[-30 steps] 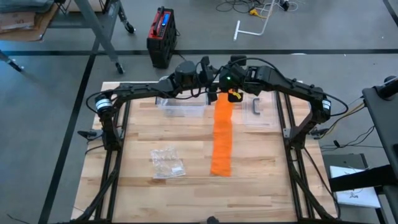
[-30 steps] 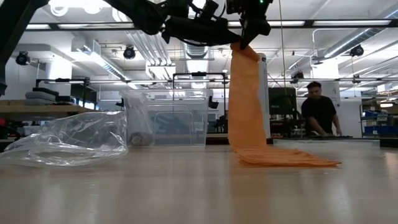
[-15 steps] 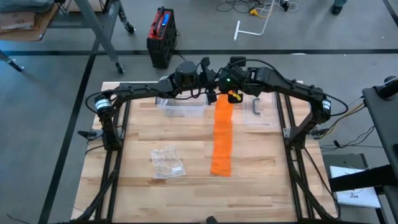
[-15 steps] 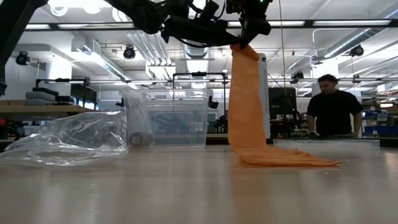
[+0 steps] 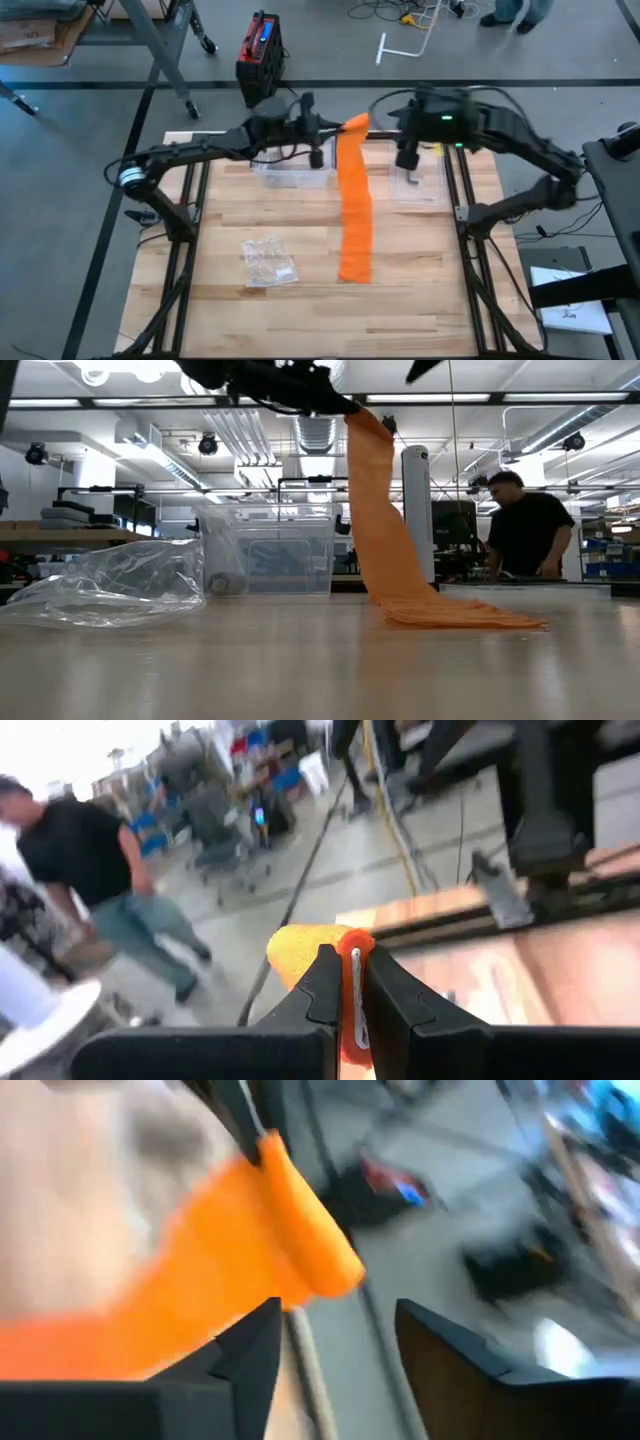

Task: Roll bandage
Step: Roll the orange bandage

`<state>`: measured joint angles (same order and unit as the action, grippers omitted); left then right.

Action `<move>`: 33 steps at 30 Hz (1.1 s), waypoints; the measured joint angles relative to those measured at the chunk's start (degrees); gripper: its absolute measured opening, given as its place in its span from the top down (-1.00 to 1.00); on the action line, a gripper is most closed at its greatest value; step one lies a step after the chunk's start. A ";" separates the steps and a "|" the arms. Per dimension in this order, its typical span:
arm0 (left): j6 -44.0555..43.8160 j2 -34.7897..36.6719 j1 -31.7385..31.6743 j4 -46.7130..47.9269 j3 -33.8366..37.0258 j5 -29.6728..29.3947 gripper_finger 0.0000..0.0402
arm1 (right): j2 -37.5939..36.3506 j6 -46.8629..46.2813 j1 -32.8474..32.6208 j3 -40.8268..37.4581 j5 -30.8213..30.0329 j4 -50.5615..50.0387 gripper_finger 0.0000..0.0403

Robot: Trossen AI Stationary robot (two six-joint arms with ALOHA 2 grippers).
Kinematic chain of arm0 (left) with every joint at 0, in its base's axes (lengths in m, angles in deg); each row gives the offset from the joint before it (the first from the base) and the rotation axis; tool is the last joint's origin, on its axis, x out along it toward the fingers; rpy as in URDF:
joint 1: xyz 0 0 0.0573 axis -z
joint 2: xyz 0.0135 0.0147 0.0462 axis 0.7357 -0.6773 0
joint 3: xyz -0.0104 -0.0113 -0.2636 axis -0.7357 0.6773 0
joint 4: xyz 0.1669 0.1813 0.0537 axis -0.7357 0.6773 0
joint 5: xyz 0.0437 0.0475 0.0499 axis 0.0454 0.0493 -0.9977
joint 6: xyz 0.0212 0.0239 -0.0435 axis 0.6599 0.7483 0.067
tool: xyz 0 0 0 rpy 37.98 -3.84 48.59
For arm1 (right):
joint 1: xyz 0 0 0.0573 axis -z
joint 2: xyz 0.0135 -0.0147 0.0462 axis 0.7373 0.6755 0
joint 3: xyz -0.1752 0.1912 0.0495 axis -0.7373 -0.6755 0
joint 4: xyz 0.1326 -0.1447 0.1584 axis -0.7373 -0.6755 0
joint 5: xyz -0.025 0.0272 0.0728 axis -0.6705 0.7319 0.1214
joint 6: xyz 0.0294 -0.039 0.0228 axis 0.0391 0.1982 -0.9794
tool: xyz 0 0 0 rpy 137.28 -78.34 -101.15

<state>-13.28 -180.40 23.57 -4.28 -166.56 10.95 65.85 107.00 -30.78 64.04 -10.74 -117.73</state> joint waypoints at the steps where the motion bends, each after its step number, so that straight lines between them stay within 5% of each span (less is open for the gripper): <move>1: -0.29 1.32 -0.01 -1.93 1.72 1.05 0.94 | -2.55 -0.44 0.39 -1.81 3.37 2.87 -0.01; 10: -8.12 13.30 0.20 -30.27 18.66 15.84 0.94 | -20.98 0.37 0.86 -25.00 24.21 37.18 -0.17; 18: -9.47 16.23 2.52 -34.83 21.66 17.75 0.91 | -19.47 -12.72 0.38 -37.20 32.89 59.04 -0.13; 26: -8.84 16.86 6.94 -35.11 20.33 18.09 0.91 | -12.88 -28.54 -1.49 -36.96 35.77 60.41 -0.06; 33: -9.13 16.89 7.63 -34.10 20.09 15.49 0.90 | -9.62 -28.08 -1.70 -34.00 41.84 59.88 0.19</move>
<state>-22.41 -163.52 31.20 -38.38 -146.47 26.43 56.23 78.92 -32.48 30.03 31.10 -57.85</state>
